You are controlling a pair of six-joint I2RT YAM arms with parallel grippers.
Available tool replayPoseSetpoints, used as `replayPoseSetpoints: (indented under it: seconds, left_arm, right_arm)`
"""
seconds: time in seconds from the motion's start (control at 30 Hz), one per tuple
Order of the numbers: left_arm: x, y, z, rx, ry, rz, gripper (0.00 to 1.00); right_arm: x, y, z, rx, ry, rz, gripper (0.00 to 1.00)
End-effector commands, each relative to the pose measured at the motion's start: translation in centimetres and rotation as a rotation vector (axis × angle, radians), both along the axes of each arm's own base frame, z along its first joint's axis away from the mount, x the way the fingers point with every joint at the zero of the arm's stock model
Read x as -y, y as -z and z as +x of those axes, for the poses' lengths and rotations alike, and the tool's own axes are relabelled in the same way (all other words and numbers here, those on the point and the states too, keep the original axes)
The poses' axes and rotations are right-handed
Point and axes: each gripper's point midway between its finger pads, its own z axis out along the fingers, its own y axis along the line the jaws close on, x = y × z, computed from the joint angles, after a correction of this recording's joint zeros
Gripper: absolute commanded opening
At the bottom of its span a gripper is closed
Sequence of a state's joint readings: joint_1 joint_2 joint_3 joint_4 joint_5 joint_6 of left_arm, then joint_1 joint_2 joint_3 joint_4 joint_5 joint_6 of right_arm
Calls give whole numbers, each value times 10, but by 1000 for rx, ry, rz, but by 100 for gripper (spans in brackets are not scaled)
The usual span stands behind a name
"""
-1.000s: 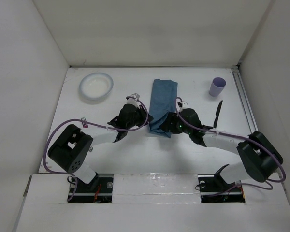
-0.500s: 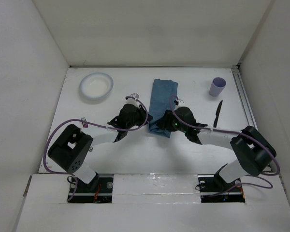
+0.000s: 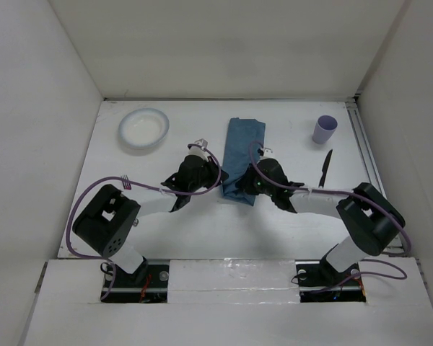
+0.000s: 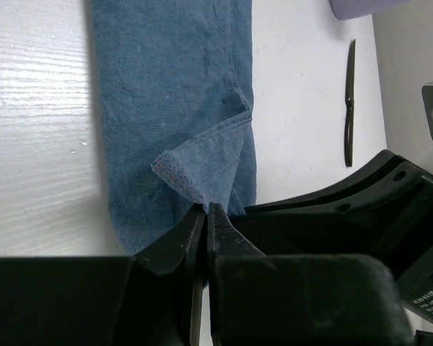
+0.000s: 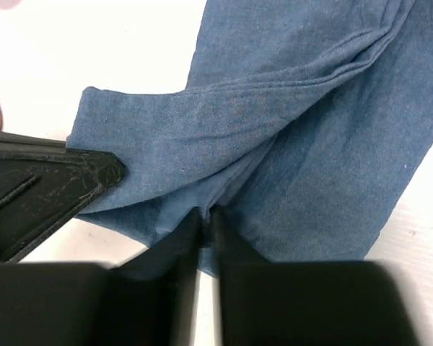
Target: Set the dinner table for one person
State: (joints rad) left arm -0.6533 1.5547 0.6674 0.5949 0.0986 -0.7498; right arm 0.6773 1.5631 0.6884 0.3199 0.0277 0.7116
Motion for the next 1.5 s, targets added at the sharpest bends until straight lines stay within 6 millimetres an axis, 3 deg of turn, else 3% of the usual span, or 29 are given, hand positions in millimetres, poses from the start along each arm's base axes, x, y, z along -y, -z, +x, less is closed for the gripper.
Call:
replayPoseSetpoints:
  seconds: [0.0, 0.07, 0.13, 0.3, 0.4, 0.43, 0.53, 0.57, 0.63, 0.67, 0.7, 0.77, 0.8, 0.83, 0.9, 1.0, 1.03, 1.13, 1.23, 1.27, 1.33, 1.37, 1.4, 1.47]
  left_arm:
    - [4, -11, 3, 33, 4, -39, 0]
    - [4, -11, 3, 27, 0, -45, 0]
    - [3, -9, 2, 20, 0, -40, 0]
    - [4, -33, 20, 34, -49, -44, 0]
    - [-16, -59, 46, 23, -170, -49, 0]
    - [-25, -78, 60, 45, -230, -56, 0]
    - [-58, -102, 72, 18, -369, -33, 0]
    - [-77, -115, 77, 12, -460, 6, 0]
    - [-108, -143, 79, 6, -607, -12, 0]
    - [-124, -161, 80, 24, -696, -14, 0]
    - [-147, -165, 71, -3, -756, -1, 0]
    - [-164, -181, 63, 3, -799, -42, 0]
    - [-168, -180, 56, -1, -789, -54, 0]
    - [-173, -200, 45, 39, -788, -96, 0]
    - [-173, -213, 33, 72, -741, -106, 0]
    - [-171, -248, 18, 140, -687, -172, 0]
    - [-167, -258, 16, 144, -661, -189, 0]
    - [-161, -286, 9, 175, -613, -240, 0]
    - [-151, -297, 16, 175, -583, -253, 0]
    - [-150, -314, 20, 193, -568, -277, 0]
    - [-148, -307, 46, 165, -554, -246, 0]
    - [-140, -320, 52, 165, -496, -273, 0]
    - [-140, -306, 79, 136, -493, -252, 0]
    - [-135, -304, 102, 137, -451, -228, 0]
  right_arm:
    - [-12, -14, 6, 29, 7, 30, 10]
    - [-8, -12, 8, 28, 24, 15, 2]
    - [-8, -25, 11, 58, 28, 18, 0]
    - [1, -52, 18, 121, 51, 7, 0]
    - [27, -76, 29, 161, 117, 19, 0]
    - [42, -93, 33, 188, 160, 30, 0]
    - [78, -119, 33, 221, 270, 23, 0]
    - [97, -145, 30, 270, 322, 47, 0]
    - [135, -163, 25, 294, 454, 0, 0]
    - [159, -194, 18, 351, 532, 35, 0]
    - [174, -203, 12, 362, 590, 42, 0]
    - [209, -226, -9, 400, 693, 47, 0]
    - [213, -238, -18, 423, 696, 69, 0]
    - [220, -244, -25, 439, 703, 72, 0]
    - [227, -274, -49, 513, 694, 137, 0]
    - [227, -294, -63, 550, 656, 163, 0]
    - [227, -309, -68, 577, 638, 168, 0]
    - [214, -313, -61, 544, 571, 131, 0]
    - [208, -336, -60, 597, 533, 139, 0]
    - [206, -344, -50, 609, 526, 112, 0]
    - [200, -348, -34, 600, 514, 65, 0]
    - [195, -349, -12, 577, 517, 27, 0]
    - [191, -351, 0, 585, 501, -4, 0]
    - [180, -357, 22, 602, 451, -16, 0]
